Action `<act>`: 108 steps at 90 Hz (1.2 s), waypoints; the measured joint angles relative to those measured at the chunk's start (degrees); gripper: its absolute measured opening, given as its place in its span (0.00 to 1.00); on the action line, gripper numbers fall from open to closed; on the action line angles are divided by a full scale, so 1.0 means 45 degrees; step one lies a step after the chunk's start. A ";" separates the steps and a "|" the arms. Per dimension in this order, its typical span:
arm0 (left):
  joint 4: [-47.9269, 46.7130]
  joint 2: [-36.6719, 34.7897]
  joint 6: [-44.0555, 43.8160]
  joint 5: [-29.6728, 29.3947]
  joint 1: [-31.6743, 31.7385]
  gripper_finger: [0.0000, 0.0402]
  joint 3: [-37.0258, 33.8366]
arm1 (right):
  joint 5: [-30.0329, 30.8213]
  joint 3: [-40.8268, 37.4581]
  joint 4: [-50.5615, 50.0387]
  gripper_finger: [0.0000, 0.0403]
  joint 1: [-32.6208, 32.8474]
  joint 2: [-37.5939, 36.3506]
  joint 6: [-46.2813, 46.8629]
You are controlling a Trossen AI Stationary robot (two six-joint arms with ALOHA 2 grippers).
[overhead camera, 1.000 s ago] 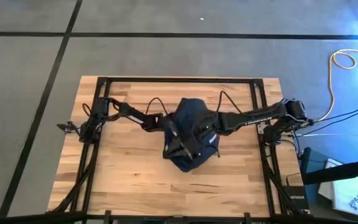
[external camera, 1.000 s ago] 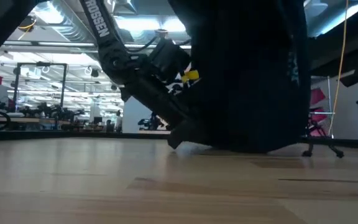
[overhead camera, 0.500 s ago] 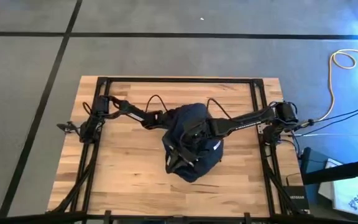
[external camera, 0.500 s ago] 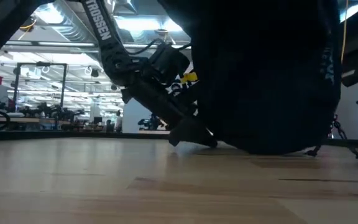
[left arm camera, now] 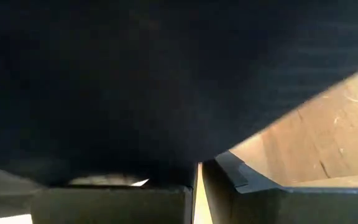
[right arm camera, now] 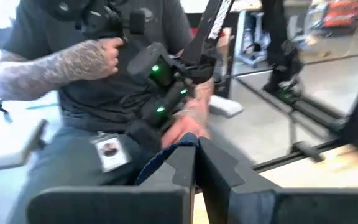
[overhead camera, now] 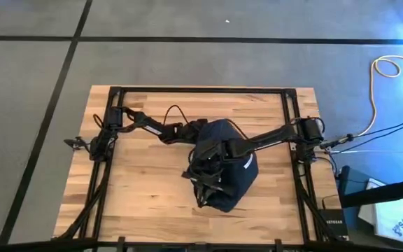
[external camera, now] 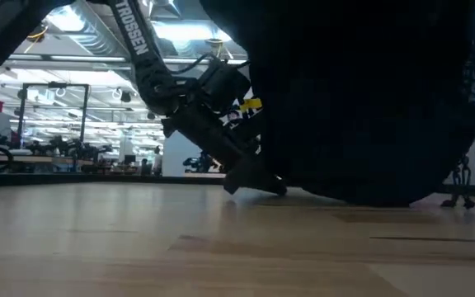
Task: Unpack backpack
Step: Open the blue backpack
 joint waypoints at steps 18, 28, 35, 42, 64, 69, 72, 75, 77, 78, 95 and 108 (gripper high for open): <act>-0.0036 -0.0034 0.0916 -0.0142 0.0284 0.01 0.0015 | -0.0510 0.0000 0.0023 0.00 0.0010 0.0541 0.1070; 0.0101 -0.0058 0.1211 -0.0678 0.0650 0.01 0.0019 | -0.0489 0.0000 -0.0286 0.00 0.0063 0.0722 0.1364; 0.0110 -0.0058 0.1196 -0.0891 0.0935 0.01 0.0019 | -0.0169 0.0000 -0.0796 0.00 0.0183 0.0727 0.1338; 0.0118 -0.0063 0.1082 -0.1106 0.1278 0.01 0.0021 | 0.0610 0.0000 -0.0993 0.00 0.0367 0.0727 0.1309; -0.0326 -0.0139 0.0992 -0.0802 0.2264 0.01 0.0219 | 0.3193 0.0000 -0.0983 0.00 0.0990 0.0727 0.0197; -0.0572 -0.0204 0.1120 -0.0624 0.2271 0.01 0.0206 | 0.3723 0.0000 -0.0974 0.00 0.0953 0.0727 -0.0167; -0.0563 -0.0204 0.1041 -0.0558 0.2269 0.01 0.0209 | 0.3924 0.0000 -0.0896 0.00 0.0917 0.0727 -0.0372; -0.0586 -0.0204 0.0847 -0.0584 0.2246 0.01 0.0209 | 0.4091 0.0000 -0.0810 0.00 0.0906 0.0727 -0.0495; -0.0595 -0.0204 0.0640 -0.0624 0.2225 0.01 0.0209 | 0.4221 0.0000 -0.0754 0.00 0.0899 0.0727 -0.0618; -0.0595 -0.0204 0.0541 -0.0641 0.2208 0.01 0.0209 | 0.4287 0.0000 -0.0707 0.00 0.0895 0.0727 -0.0637; -0.0614 -0.0238 0.0167 -0.0425 0.2034 0.01 0.0209 | 0.4825 -0.0005 -0.0272 0.00 0.1025 0.0727 -0.0754; -0.0604 -0.0253 0.0319 -0.0416 0.1854 0.01 0.0209 | 0.4433 -0.0005 0.1670 0.00 0.1035 0.0732 0.0414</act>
